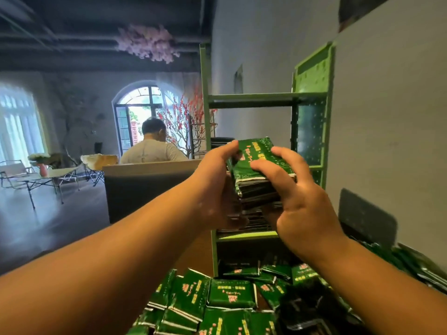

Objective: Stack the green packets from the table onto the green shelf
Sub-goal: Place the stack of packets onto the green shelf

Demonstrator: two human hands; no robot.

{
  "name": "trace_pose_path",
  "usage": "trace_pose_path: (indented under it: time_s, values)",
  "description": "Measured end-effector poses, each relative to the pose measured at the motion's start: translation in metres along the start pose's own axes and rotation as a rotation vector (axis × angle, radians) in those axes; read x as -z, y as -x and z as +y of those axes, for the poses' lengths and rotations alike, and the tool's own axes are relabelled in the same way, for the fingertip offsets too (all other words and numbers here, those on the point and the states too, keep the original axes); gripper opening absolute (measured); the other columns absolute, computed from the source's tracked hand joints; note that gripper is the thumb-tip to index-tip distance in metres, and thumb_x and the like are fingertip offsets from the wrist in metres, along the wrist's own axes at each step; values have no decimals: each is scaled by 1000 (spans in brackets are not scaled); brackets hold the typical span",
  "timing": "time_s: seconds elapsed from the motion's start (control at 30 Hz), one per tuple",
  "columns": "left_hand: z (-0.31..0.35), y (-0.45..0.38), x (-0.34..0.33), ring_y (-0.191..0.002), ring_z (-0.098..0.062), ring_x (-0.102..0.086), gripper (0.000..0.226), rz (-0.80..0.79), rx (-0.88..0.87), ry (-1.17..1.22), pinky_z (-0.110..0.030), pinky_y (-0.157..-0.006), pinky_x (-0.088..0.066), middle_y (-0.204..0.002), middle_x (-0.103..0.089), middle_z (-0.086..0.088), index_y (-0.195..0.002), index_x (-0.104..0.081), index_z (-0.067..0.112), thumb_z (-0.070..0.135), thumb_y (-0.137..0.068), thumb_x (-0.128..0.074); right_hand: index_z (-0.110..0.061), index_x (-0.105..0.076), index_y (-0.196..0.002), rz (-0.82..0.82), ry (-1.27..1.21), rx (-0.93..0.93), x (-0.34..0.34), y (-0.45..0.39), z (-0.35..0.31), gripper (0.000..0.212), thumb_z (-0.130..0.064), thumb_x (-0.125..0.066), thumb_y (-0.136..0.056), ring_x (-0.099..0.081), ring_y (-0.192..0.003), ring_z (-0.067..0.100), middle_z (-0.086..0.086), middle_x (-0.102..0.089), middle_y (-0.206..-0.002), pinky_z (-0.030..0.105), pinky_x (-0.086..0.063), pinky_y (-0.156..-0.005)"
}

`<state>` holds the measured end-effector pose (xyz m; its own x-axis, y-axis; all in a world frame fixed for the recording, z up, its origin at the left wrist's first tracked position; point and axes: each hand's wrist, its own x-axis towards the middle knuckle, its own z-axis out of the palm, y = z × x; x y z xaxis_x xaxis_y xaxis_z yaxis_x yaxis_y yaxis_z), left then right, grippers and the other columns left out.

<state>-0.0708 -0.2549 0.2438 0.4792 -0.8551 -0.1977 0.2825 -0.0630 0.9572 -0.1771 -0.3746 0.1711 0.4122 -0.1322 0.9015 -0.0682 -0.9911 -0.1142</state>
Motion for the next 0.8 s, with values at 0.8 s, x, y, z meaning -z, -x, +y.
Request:
trace_pose_path:
  time_s: [0.8]
  values:
    - [-25, -33, 69, -96, -31, -64, 46, 241, -101, 12, -40, -74, -48, -117, -63, -16, -134, -54, 26, 52, -97, -49, -36, -42, -143, -162, 65, -466, -91, -116, 97, 78, 9, -68, -84, -49, -101, 23, 11, -43, -137, 32, -50, -79]
